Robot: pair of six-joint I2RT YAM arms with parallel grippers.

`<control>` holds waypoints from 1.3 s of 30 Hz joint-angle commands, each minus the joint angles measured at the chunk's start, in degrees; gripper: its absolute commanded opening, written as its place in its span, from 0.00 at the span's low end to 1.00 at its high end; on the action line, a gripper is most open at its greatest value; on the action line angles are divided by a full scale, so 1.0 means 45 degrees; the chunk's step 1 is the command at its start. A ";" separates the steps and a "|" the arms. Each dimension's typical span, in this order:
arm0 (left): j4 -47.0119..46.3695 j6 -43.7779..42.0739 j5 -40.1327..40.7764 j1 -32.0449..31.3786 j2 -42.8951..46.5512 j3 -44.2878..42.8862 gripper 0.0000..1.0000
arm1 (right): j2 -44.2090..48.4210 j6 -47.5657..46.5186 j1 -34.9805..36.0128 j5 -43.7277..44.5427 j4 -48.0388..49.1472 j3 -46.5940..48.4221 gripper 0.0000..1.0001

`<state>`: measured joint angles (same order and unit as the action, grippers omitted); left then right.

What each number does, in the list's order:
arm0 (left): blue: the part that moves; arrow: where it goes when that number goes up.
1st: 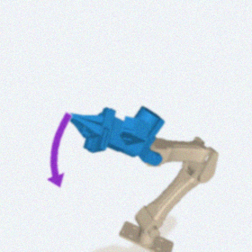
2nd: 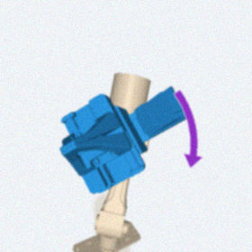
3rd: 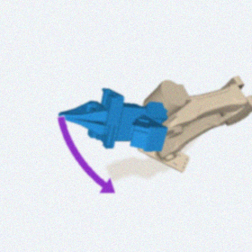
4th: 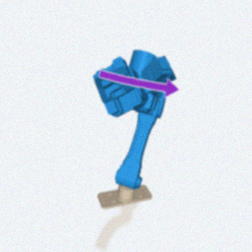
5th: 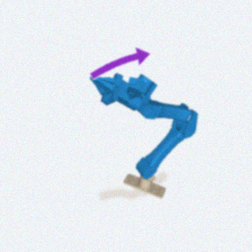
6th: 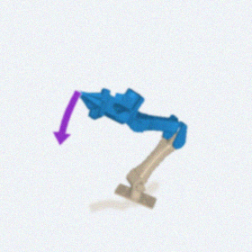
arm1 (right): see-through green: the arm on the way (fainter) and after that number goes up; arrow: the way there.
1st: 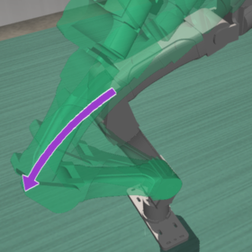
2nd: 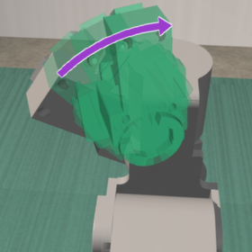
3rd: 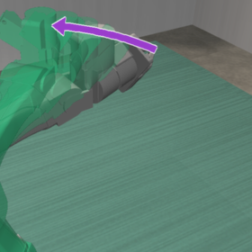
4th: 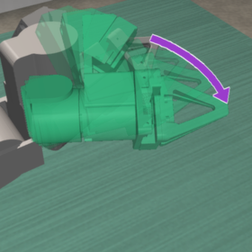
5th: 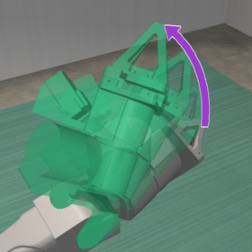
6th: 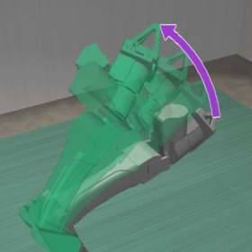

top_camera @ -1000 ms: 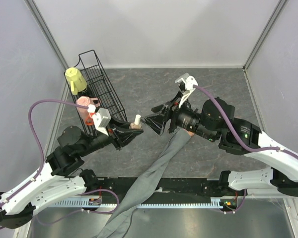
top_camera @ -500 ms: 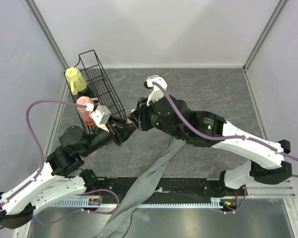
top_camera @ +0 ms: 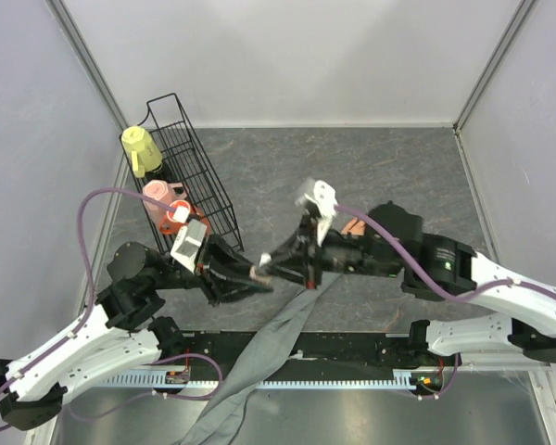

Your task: Paint the nails

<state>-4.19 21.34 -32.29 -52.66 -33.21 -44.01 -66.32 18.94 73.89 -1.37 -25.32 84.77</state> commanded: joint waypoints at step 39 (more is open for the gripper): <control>0.2551 -0.2790 0.6102 -0.0250 0.0115 -0.1295 0.02 | -0.3542 0.2061 0.0202 0.5478 -0.2811 0.4951 0.47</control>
<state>10.76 10.39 -5.04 -53.74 -32.62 -50.15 -82.63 29.67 74.52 19.99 -38.11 103.74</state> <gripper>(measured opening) 0.315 0.519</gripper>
